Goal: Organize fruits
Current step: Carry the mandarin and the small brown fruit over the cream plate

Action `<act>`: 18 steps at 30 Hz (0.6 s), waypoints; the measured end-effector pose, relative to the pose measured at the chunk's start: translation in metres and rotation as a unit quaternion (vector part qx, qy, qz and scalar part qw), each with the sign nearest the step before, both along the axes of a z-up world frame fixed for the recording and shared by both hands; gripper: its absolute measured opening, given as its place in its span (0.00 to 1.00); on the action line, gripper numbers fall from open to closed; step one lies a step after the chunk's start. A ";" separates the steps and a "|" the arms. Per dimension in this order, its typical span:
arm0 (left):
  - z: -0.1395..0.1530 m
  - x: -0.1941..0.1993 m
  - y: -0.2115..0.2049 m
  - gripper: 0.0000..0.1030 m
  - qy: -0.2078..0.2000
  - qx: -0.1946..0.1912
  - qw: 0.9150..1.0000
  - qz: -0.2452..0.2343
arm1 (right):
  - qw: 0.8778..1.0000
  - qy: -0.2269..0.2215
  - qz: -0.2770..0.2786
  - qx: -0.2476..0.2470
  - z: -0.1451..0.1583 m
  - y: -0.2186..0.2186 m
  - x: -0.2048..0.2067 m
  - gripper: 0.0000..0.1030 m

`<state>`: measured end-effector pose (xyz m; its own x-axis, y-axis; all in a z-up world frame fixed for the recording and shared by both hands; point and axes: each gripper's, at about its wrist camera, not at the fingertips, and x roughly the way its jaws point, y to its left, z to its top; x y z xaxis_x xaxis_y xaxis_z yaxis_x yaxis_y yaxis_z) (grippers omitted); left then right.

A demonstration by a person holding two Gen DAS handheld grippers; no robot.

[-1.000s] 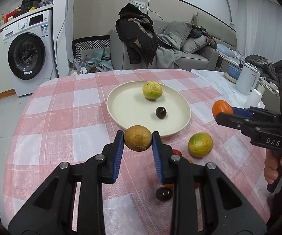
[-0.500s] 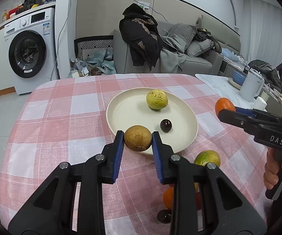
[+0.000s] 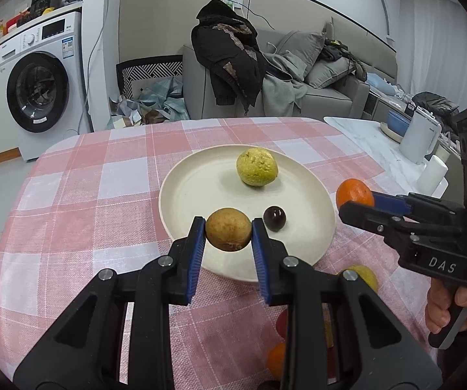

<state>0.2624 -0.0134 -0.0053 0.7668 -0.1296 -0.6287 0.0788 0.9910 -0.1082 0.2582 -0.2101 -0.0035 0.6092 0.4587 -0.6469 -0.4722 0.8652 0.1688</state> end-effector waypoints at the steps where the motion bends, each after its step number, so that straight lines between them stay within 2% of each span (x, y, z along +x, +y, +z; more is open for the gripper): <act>1: -0.003 0.002 0.000 0.25 0.002 0.001 1.000 0.000 | 1.000 0.001 0.000 -0.001 -0.002 0.000 0.002 0.40; 6: -0.013 0.007 -0.001 0.25 0.015 0.009 1.000 0.002 | 1.000 0.005 0.005 -0.009 -0.013 0.003 0.005 0.40; 18: -0.021 0.011 0.008 0.25 0.027 0.001 0.999 0.020 | 1.000 0.017 0.007 -0.005 -0.022 0.005 0.011 0.40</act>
